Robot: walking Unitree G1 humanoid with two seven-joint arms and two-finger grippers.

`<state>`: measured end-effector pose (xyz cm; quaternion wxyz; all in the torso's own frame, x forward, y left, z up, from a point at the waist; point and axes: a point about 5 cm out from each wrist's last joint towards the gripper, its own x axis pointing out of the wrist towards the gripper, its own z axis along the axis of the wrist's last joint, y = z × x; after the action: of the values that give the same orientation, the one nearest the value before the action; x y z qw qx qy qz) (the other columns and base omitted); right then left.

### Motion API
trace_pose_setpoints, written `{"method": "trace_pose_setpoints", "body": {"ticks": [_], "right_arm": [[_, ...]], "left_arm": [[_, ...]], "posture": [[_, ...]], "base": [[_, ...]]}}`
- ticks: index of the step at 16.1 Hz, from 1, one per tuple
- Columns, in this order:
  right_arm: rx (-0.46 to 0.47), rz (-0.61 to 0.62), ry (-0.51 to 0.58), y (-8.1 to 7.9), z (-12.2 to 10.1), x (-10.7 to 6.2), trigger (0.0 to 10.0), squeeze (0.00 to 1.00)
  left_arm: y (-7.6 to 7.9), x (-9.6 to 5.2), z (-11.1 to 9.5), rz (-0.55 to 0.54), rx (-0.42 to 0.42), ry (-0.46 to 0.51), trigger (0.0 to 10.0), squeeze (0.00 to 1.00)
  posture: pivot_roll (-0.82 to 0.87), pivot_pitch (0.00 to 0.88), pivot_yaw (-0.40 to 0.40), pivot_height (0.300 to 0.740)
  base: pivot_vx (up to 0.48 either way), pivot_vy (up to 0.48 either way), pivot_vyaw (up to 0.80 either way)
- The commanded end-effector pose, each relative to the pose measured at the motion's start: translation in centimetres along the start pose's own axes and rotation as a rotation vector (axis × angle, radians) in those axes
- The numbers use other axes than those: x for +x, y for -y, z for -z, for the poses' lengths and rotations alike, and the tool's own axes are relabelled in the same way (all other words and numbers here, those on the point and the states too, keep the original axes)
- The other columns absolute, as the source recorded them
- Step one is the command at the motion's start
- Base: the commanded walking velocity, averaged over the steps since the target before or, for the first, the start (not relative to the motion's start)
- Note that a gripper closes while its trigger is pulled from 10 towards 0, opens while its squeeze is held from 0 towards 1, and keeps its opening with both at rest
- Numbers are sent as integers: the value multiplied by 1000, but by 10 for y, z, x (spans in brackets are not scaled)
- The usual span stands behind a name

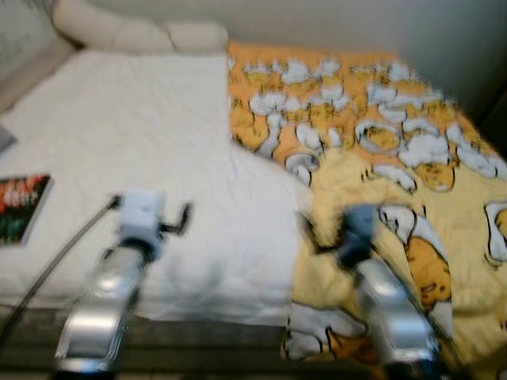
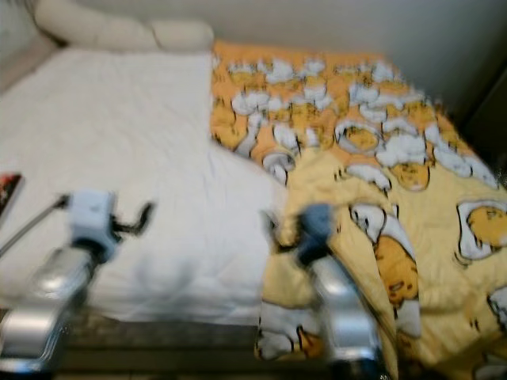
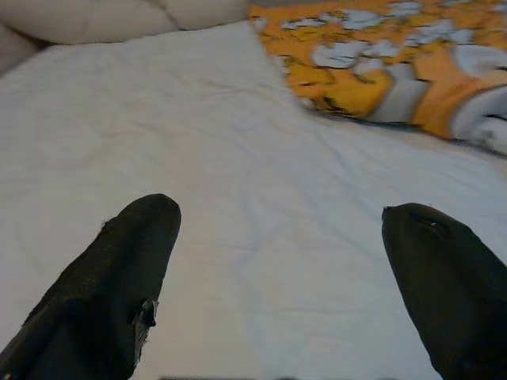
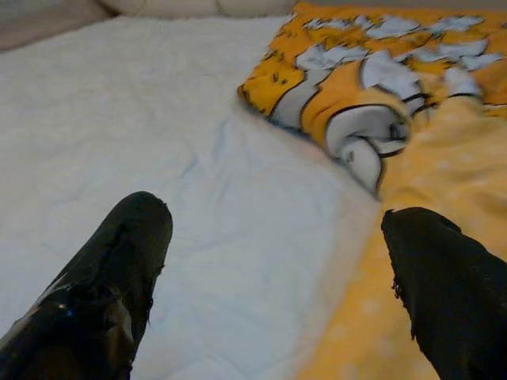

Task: Clean up the room

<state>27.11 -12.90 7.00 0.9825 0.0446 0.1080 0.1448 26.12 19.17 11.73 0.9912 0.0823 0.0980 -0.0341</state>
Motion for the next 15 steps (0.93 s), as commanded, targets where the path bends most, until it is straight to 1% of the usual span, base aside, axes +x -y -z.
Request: {"method": "trace_pose_setpoints", "body": {"ticks": [1,3,4,5,6,8,10,11,13,14,15], "right_arm": [[-25,54,-29,17,1,-3,10000,1000],[-61,68,-93,23,7,1,10000,1000],[-64,82,-127,25,10,4,10000,1000],[-60,92,-174,28,15,9,10000,1000],[-63,98,-221,30,19,15,10000,0],[-67,126,-327,35,28,34,10000,0],[-65,100,-417,27,33,47,10000,0],[-72,92,-433,25,34,49,10000,0],[-125,28,-498,11,43,56,10000,0],[-146,17,-521,9,46,56,10000,0],[-189,32,-545,11,48,56,10000,0]], "left_arm": [[10,1,-3,50,-10,17,10000,0],[18,-2,0,158,50,-25,10000,16],[19,-3,1,189,63,-30,10000,12],[17,-3,2,192,90,-39,10000,0],[15,-4,3,215,118,-49,10000,0],[12,-8,8,308,185,-101,10000,0],[12,-17,4,419,212,-123,10000,0],[12,-18,3,439,220,-127,10000,0],[9,-27,5,504,257,-157,10000,0],[9,-31,4,520,271,-168,10000,0],[9,-36,2,550,284,-178,10000,0]], "posture": [[-32,0,-44,740],[-28,0,-37,740],[-28,0,-37,740],[-21,0,-32,740],[-17,0,-30,740],[-8,0,-19,740],[-2,0,-12,740],[4,0,-16,740],[49,0,-34,740],[72,0,-45,740],[99,0,-54,740]], "base": [[0,0,0],[0,0,0],[0,0,0],[0,0,0],[0,0,0],[0,0,0],[0,0,0],[0,0,0],[0,0,0],[0,0,0],[0,0,0]]}}
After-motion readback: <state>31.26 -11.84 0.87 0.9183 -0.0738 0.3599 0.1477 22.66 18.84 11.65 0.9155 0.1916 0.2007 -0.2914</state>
